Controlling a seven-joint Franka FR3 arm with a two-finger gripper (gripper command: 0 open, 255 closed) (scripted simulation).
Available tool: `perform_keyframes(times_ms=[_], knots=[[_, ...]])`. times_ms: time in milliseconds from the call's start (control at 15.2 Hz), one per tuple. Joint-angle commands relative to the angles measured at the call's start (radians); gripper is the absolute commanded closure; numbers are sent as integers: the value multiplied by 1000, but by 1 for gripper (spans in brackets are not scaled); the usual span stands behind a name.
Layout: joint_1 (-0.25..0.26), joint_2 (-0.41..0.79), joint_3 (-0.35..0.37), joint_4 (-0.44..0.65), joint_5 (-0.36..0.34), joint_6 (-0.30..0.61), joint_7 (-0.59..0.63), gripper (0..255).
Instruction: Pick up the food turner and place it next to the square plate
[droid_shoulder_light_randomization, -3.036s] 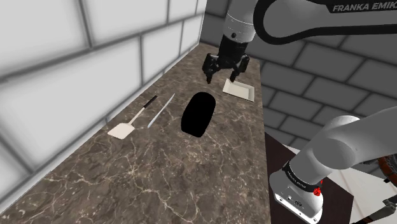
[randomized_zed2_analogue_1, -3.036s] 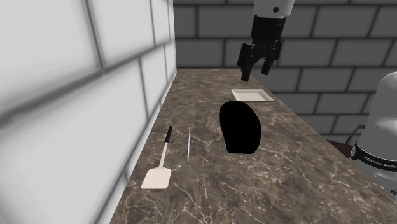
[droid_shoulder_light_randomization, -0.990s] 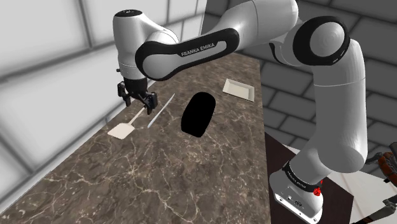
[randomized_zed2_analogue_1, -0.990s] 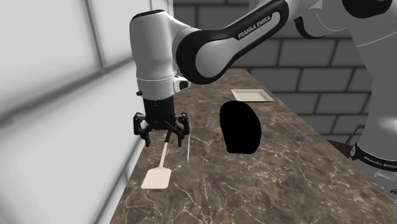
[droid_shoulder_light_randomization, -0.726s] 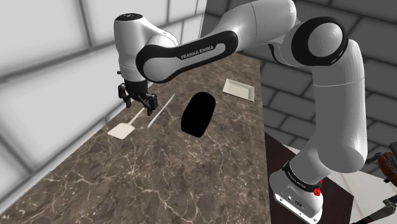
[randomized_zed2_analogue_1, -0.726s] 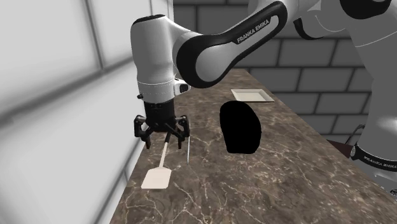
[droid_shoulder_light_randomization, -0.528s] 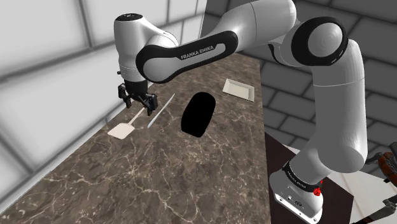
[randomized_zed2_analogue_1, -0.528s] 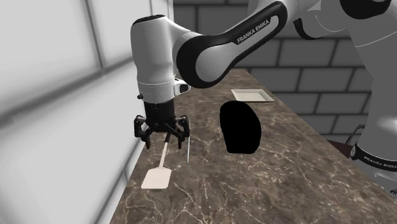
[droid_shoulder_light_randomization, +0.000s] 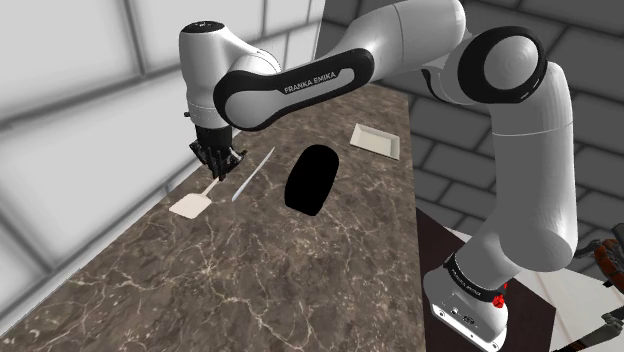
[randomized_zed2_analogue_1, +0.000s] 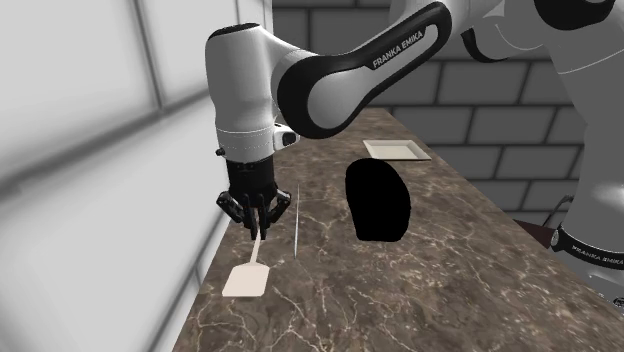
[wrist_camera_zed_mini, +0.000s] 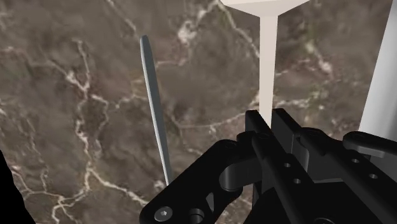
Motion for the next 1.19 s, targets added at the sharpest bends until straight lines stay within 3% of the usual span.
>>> perform_keyframes(times_ms=[0, 1122], knots=[[0, 0, 0, 0, 0, 0, 0, 255], [-1, -60, 28, 99, 45, -147, -38, 255]])
